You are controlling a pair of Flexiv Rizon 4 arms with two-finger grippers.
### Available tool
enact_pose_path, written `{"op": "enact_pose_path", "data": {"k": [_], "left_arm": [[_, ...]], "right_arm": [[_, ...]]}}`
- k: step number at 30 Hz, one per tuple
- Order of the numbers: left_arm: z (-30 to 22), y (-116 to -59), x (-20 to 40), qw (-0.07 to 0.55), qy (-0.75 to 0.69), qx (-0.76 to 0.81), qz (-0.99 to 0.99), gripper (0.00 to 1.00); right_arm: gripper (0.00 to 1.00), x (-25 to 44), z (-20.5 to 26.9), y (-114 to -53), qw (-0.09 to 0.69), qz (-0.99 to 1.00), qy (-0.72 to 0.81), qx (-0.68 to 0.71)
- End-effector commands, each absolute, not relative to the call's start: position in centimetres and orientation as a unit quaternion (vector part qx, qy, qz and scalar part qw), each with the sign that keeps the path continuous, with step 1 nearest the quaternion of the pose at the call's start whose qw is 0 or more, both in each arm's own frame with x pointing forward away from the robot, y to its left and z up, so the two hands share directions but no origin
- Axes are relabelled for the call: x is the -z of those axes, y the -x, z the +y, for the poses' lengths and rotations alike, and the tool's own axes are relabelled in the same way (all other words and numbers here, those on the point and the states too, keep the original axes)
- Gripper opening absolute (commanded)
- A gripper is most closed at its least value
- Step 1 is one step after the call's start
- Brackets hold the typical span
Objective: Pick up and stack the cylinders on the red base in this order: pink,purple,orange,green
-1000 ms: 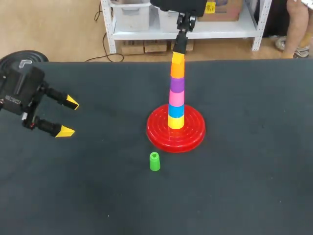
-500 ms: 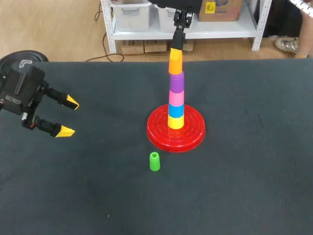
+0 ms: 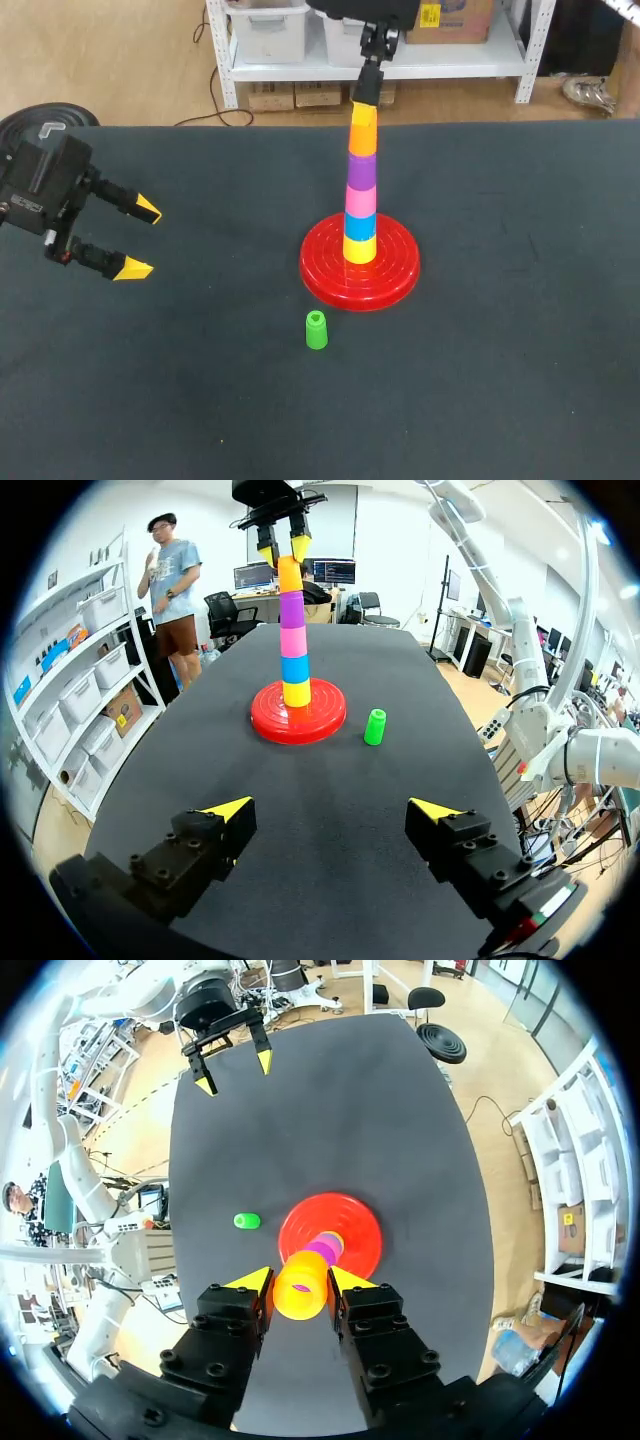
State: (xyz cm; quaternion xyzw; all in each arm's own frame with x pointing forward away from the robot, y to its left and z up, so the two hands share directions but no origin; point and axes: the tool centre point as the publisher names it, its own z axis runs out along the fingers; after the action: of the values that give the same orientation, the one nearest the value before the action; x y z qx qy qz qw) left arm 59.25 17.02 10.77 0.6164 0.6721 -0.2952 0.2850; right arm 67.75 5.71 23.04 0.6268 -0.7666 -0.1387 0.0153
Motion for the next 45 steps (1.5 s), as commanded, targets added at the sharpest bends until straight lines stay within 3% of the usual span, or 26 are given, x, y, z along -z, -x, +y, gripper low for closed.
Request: {"op": "enact_pose_path", "data": {"k": [1,37,38,39,40,45], "left_arm": [[17.1,-59.3,-10.7,0.286,-0.617,0.296,0.671,1.0],[17.1,-59.3,-10.7,0.286,-0.617,0.296,0.671,1.0],[17.1,-59.3,-10.7,0.286,-0.617,0.296,0.671,1.0],[17.1,-59.3,-10.7,0.286,-0.617,0.296,0.671,1.0],[17.1,-59.3,-10.7,0.286,-0.617,0.296,0.671,1.0],[17.1,-59.3,-10.7,0.286,-0.617,0.296,0.671,1.0]], "right_arm": [[0.0,-22.6,5.5,-67.4,0.011,-0.768,-0.625,0.14],[0.0,-21.4,6.1,-66.8,0.019,-0.777,-0.623,0.095],[0.26,-21.5,6.0,-66.8,0.018,-0.777,-0.622,0.092],[0.93,-21.7,6.0,-66.7,0.015,-0.778,-0.621,0.087],[1.0,-21.8,6.0,-66.6,0.012,-0.778,-0.622,0.084],[1.0,-22.7,6.0,-66.2,-0.003,-0.782,-0.619,0.068]]}}
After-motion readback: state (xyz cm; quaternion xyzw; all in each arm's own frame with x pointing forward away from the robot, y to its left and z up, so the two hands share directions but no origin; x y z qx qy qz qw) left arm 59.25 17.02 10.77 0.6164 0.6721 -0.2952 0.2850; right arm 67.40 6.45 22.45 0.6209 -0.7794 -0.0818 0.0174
